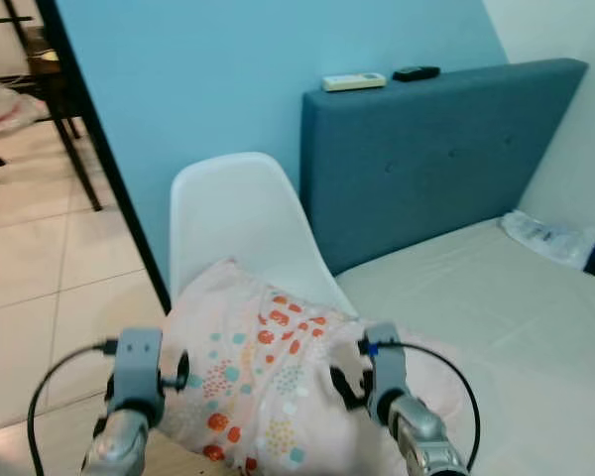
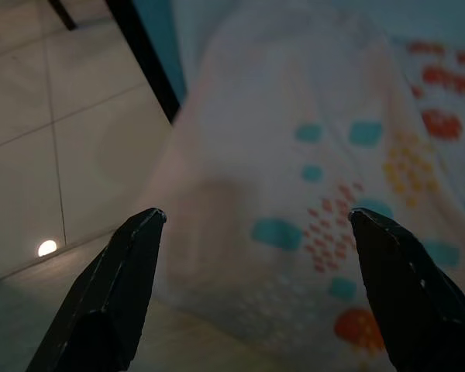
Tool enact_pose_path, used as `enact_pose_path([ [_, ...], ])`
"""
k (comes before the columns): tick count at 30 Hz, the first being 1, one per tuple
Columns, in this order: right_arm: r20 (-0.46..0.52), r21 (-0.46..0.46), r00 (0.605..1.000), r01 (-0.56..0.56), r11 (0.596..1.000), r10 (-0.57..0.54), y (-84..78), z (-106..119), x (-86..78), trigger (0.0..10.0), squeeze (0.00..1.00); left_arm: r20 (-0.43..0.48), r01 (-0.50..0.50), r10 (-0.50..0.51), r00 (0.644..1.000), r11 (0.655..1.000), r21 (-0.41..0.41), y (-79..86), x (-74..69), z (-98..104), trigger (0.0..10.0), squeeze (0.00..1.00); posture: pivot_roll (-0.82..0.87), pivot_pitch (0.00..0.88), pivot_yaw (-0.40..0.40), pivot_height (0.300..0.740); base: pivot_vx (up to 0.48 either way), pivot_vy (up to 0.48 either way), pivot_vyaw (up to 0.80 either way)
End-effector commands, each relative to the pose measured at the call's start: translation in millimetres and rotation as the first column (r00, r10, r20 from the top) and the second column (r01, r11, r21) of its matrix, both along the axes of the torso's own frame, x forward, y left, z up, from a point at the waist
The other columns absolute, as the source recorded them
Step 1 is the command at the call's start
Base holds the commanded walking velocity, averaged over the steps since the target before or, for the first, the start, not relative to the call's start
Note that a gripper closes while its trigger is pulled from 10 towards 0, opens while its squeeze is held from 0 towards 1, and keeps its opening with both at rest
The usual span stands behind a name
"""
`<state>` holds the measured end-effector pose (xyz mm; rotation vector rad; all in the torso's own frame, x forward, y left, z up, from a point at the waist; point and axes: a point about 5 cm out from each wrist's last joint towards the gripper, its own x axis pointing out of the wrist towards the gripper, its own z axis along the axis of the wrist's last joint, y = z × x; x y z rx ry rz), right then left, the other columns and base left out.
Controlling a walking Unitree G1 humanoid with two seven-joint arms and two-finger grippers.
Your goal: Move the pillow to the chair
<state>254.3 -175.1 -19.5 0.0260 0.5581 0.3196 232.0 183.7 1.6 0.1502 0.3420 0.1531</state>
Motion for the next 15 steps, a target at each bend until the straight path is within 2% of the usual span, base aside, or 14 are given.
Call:
enact_pose_path([
  [1, -0.005, -0.041, 1.000, -0.006, 0.999, 0.006, -3.4, -4, -3.4, 10.0, 0.00, -0.044, 0.022, -0.021, 0.999, 1.000, 0.014, -1.6, -7.9, -11, 10.0, 0.00, 0.01, 0.020, -0.044, 0.740, 0.000, 0.000, 0.00],
  [5, -0.040, -0.090, 0.999, -0.011, 0.996, 0.008, -7.5, -13, -10.8, 10.0, 0.00, -0.119, 0.038, -0.036, 0.992, 0.999, 0.019, -1.9, -18.8, -27, 10.0, 0.00, 0.01, 0.020, -0.044, 0.740, 0.000, 0.000, 0.00],
  [8, -0.051, -0.096, 0.999, -0.011, 0.995, 0.006, -8.6, -15, -13.2, 10.0, 0.00, -0.134, 0.045, -0.042, 0.990, 0.999, 0.022, -2.4, -21.1, -30, 10.0, 0.00, 0.01, 0.020, -0.044, 0.740, 0.000, 0.000, 0.00],
  [9, -0.106, -0.108, 0.994, 0.022, 0.994, -0.033, -13.5, -25, -23.5, 10.0, 0.00, -0.198, 0.039, -0.034, 0.980, 0.999, 0.023, -2.8, -29.5, -43, 10.0, 0.00, 0.02, 0.013, -0.045, 0.740, -0.285, 0.000, 0.00],
  [12, -0.140, -0.115, 0.989, 0.036, 0.993, -0.052, -15.4, -31, -30.4, 10.0, 0.00, -0.248, 0.030, -0.024, 0.969, 0.999, 0.022, -2.9, -36.2, -52, 10.0, 0.00, 0.02, 0.013, -0.045, 0.740, -0.299, 0.000, 0.00],
  [15, -0.194, -0.125, 0.978, 0.047, 0.991, -0.071, -14.3, -40, -40.7, 10.0, 0.00, -0.323, -0.033, 0.023, 0.946, 0.999, -0.027, -2.6, -44.8, -65, 10.0, 0.00, 0.02, 0.001, -0.045, 0.740, -0.314, 0.000, 0.00],
])
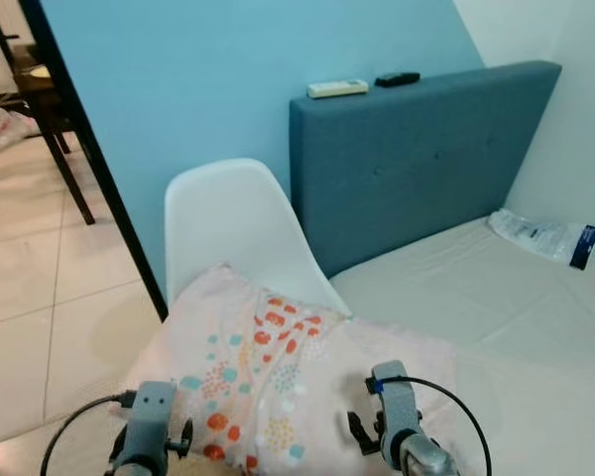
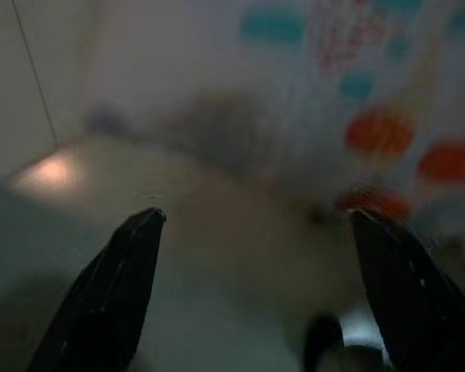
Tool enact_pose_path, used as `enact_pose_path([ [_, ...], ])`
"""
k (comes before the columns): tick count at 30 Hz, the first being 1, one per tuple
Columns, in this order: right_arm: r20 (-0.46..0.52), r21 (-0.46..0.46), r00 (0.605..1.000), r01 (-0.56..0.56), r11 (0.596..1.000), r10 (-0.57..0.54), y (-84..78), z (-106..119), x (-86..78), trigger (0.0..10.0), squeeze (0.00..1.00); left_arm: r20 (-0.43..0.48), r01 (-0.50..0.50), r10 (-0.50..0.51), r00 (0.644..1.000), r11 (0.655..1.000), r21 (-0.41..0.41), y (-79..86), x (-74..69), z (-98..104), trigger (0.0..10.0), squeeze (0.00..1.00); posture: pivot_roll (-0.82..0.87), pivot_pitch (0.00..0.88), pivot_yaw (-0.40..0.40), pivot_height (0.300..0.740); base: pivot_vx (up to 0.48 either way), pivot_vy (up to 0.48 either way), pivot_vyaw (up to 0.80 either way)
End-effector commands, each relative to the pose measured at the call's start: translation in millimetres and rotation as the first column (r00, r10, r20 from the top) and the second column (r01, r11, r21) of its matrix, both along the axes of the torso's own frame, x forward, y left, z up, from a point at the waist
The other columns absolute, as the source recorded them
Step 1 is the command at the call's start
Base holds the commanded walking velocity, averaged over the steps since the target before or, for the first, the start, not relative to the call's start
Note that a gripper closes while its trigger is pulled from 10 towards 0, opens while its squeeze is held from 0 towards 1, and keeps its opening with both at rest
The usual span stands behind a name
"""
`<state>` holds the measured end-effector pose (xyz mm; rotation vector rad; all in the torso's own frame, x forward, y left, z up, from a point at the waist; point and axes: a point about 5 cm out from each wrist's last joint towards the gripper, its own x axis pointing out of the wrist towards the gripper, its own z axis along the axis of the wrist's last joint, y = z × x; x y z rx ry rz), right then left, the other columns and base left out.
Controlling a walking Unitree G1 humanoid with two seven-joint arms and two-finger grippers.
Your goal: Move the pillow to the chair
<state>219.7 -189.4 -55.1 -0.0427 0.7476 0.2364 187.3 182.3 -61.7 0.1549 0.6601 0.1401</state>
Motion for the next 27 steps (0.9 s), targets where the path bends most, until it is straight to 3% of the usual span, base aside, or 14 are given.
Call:
enact_pose_path([
  [1, -0.038, -0.009, 0.999, 0.018, 1.000, -0.018, -0.4, -7, -8.6, 10.0, 0.00, -0.023, -0.015, 0.015, 1.000, 1.000, -0.011, -1.8, -1.3, -4, 10.0, 0.00, 0.02, 0.001, -0.045, 0.740, -0.311, 0.000, 0.00],
  [11, -0.199, -0.049, 0.977, 0.063, 0.997, -0.071, 1.7, -29, -41.7, 10.0, 0.00, -0.192, -0.009, 0.005, 0.981, 1.000, -0.018, -5.6, -22.9, -24, 10.0, 0.00, 0.02, 0.000, -0.045, 0.740, -0.317, 0.000, 0.00],
  [13, -0.270, -0.061, 0.954, 0.121, 0.991, -0.133, -2.0, -37, -58.5, 10.0, 0.00, -0.242, -0.014, 0.009, 0.970, 1.000, -0.020, -4.3, -30.5, -30, 10.0, 0.00, 0.02, 0.000, -0.039, 0.740, -0.322, 0.000, 0.00],
  [16, -0.311, -0.072, 0.935, 0.158, 0.985, -0.173, -5.1, -41, -68.9, 10.0, 0.00, -0.281, -0.026, 0.017, 0.960, 0.999, -0.029, -3.2, -37.2, -34, 10.0, 0.00, 0.02, 0.000, -0.037, 0.740, -0.317, 0.000, 0.00],
  [22, -0.360, -0.103, 0.911, 0.178, 0.979, -0.204, -11.4, -46, -84.3, 10.0, 0.00, -0.331, -0.014, 0.004, 0.944, 1.000, -0.027, -1.5, -44.5, -38, 10.0, 0.00, 0.02, 0.000, -0.026, 0.740, -0.315, 0.000, 0.00],
  [27, -0.366, -0.108, 0.905, 0.190, 0.976, -0.216, -12.1, -47, -86.5, 10.0, 0.00, -0.348, -0.012, 0.001, 0.938, 0.999, -0.031, -1.0, -46.8, -39, 10.0, 0.00, 0.02, 0.000, -0.018, 0.740, -0.313, 0.000, 0.00],
])
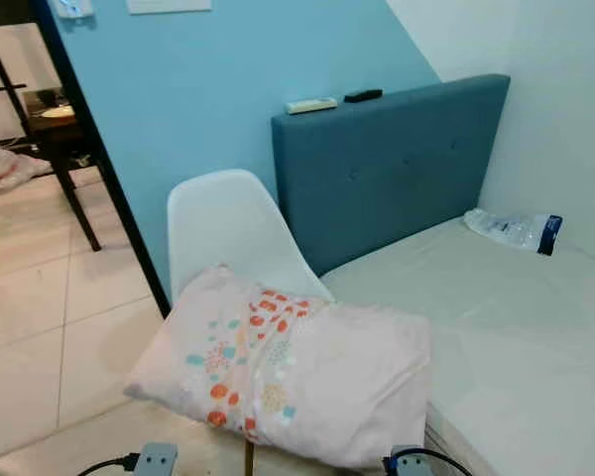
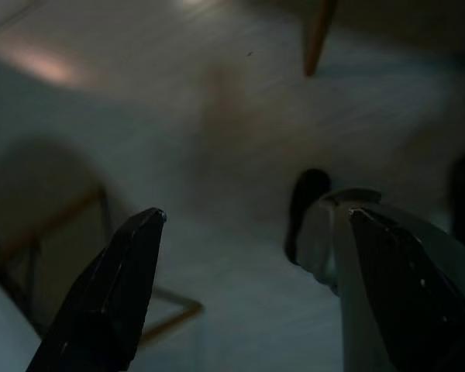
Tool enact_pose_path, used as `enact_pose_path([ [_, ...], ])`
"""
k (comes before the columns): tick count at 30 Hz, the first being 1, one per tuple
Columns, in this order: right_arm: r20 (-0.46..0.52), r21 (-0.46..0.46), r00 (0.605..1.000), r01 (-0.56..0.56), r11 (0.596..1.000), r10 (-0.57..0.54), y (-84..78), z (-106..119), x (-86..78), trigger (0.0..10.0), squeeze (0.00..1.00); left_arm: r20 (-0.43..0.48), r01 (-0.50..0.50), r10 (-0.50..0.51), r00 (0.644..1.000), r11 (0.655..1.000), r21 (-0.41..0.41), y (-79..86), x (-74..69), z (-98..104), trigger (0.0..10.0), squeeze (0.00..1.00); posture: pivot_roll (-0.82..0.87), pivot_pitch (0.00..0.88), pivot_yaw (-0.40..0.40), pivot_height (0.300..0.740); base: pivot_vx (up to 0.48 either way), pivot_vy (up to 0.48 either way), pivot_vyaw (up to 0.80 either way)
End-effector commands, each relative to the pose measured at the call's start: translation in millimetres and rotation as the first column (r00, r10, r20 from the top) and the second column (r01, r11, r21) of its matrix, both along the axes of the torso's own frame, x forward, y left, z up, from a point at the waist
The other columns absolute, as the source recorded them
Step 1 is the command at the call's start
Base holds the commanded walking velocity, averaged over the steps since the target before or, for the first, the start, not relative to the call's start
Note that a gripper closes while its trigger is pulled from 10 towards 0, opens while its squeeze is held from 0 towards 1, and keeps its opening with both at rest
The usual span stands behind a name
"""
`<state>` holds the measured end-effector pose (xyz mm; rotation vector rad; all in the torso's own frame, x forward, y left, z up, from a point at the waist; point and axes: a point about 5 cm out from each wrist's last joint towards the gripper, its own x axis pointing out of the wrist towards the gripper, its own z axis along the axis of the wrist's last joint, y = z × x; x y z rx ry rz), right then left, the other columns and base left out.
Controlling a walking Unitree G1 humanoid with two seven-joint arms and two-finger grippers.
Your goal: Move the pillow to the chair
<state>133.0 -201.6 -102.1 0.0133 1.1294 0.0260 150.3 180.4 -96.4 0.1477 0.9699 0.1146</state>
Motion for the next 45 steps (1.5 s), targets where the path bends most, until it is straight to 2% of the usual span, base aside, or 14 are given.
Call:
enact_pose_path([
  [1, -0.007, -0.003, 1.000, 0.009, 1.000, -0.009, 0.1, 0, 0.2, 10.0, 0.00, -0.047, 0.001, -0.001, 0.999, 1.000, -0.005, 0.9, -9.8, -4, 10.0, 0.00, 0.02, 0.000, -0.018, 0.740, -0.315, 0.000, 0.00],
  [7, -0.017, -0.001, 1.000, 0.007, 1.000, -0.007, 1.8, -1, -2.4, 10.0, 0.00, -0.057, 0.010, -0.010, 0.998, 1.000, -0.011, -0.8, -11.9, -5, 10.0, 0.00, 0.02, 0.000, -0.017, 0.740, -0.295, 0.000, 0.00],
  [15, -0.033, -0.006, 0.999, -0.004, 1.000, 0.004, 1.7, -2, -5.7, 10.0, 0.00, -0.066, 0.023, -0.023, 0.998, 1.000, -0.008, -0.6, -14.4, -6, 10.0, 0.00, 0.02, 0.000, -0.020, 0.740, 0.000, 0.000, 0.00],
  [23, -0.057, -0.022, 0.998, -0.036, 0.999, 0.034, 0.9, -4, -9.0, 10.0, 0.00, -0.092, 0.071, -0.071, 0.993, 0.997, -0.006, -1.8, -17.8, -8, 10.0, 0.00, 0.02, 0.000, -0.017, 0.740, 0.000, 0.000, -0.69],
  [30, -0.094, -0.048, 0.992, -0.085, 0.995, 0.080, 0.7, -5, -12.1, 10.0, 0.00, -0.187, 0.192, -0.196, 0.963, 0.981, -0.036, -5.3, -32.7, -14, 10.0, 0.00, 0.02, 0.000, -0.008, 0.740, 0.000, 0.000, -0.74],
  [45, -0.124, -0.098, 0.978, -0.180, 0.979, 0.168, -3.8, -3, -7.4, 10.0, 0.00, -0.199, 0.268, -0.274, 0.941, 0.962, -0.058, -13.0, -27.6, -13, 10.0, 0.00, 0.01, 0.000, -0.022, 0.740, 0.000, 0.000, -0.74],
])
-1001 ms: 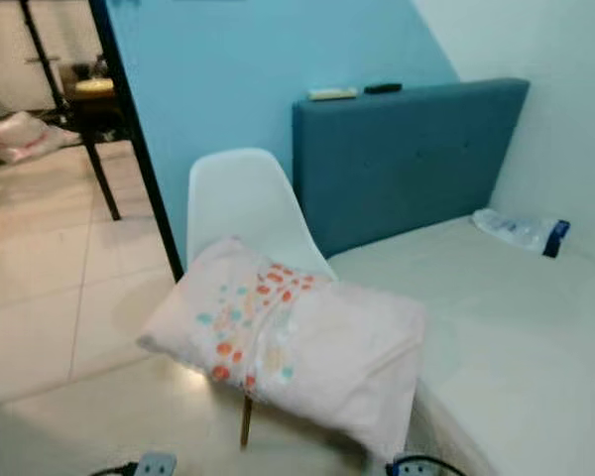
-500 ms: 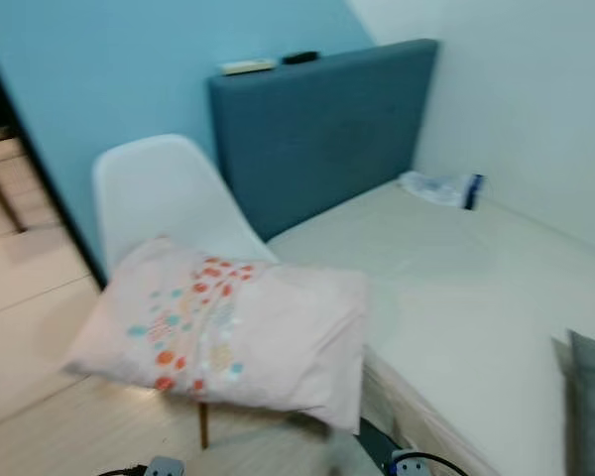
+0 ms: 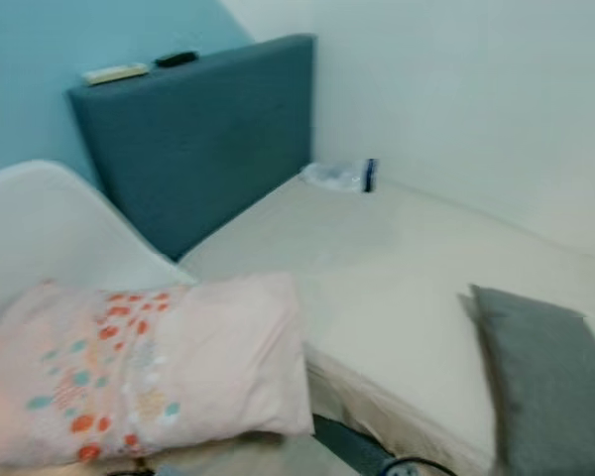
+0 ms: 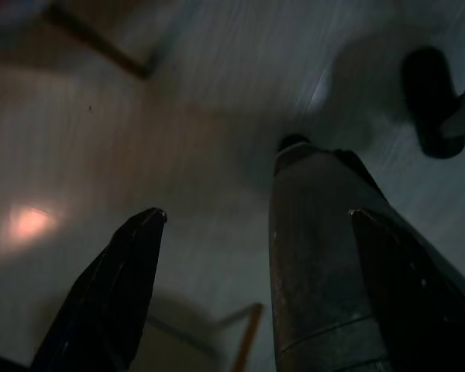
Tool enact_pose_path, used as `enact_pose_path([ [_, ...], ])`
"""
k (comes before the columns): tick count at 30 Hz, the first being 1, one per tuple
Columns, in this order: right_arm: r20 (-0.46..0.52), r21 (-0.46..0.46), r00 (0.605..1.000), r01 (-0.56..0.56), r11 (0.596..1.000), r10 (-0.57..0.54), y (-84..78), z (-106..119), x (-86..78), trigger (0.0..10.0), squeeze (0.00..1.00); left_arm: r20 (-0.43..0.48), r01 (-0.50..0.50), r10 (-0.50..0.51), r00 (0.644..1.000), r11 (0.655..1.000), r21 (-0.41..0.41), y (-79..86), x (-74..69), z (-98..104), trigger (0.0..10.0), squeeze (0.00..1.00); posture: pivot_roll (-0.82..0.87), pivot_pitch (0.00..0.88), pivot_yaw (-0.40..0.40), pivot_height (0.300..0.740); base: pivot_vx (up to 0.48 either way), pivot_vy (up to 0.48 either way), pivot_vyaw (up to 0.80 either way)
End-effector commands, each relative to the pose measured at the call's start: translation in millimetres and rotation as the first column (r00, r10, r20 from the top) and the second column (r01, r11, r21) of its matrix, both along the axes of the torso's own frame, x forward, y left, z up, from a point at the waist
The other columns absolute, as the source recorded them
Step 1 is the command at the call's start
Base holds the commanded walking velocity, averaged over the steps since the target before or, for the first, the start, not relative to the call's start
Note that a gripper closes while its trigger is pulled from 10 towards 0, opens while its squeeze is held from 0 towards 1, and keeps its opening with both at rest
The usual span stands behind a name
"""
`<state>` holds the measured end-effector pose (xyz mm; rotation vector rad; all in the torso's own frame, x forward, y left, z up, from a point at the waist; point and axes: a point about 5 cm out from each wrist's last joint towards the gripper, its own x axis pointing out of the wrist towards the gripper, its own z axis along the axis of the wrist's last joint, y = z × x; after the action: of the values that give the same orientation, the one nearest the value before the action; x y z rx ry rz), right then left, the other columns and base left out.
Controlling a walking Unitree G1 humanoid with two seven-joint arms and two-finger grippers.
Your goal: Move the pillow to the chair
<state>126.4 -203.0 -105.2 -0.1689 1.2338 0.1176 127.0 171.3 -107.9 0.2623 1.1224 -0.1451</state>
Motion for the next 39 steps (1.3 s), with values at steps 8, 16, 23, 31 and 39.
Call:
enact_pose_path([
  [8, -0.016, -0.020, 0.999, -0.036, 0.999, 0.036, -1.8, 0, 0.9, 10.0, 0.00, -0.039, 0.045, -0.045, 0.998, 0.999, 0.007, -3.1, -5.6, -2, 10.0, 0.00, 0.01, 0.000, -0.027, 0.740, 0.000, 0.000, -0.74],
  [16, -0.005, -0.013, 0.998, -0.057, 0.998, 0.057, 12.0, 1, 9.9, 10.0, 0.00, -0.039, 0.023, -0.023, 0.999, 1.000, 0.005, 2.3, -9.0, -3, 10.0, 0.00, 0.01, 0.000, -0.022, 0.740, 0.000, 0.000, -0.74],
  [23, -0.008, -0.015, 0.998, -0.060, 0.998, 0.060, 10.0, 1, 7.3, 10.0, 0.00, -0.033, 0.035, -0.035, 0.999, 0.999, 0.012, 2.2, -7.4, -2, 10.0, 0.00, 0.01, 0.000, -0.016, 0.740, 0.000, 0.000, -0.74],
  [31, -0.010, -0.023, 1.000, -0.011, 1.000, 0.011, -3.9, 0, -3.1, 10.0, 0.00, -0.039, 0.038, -0.037, 0.999, 0.999, 0.011, 2.6, -7.4, -2, 10.0, 0.00, 0.01, 0.000, -0.010, 0.740, 0.000, -0.040, -0.25],
  [39, -0.013, -0.028, 1.000, -0.015, 0.999, 0.015, -5.0, 0, -3.5, 10.0, 0.00, -0.038, 0.008, -0.008, 0.999, 1.000, 0.011, 3.9, -9.4, -3, 10.0, 0.00, 0.01, 0.000, -0.011, 0.740, 0.000, -0.190, 0.00],
])
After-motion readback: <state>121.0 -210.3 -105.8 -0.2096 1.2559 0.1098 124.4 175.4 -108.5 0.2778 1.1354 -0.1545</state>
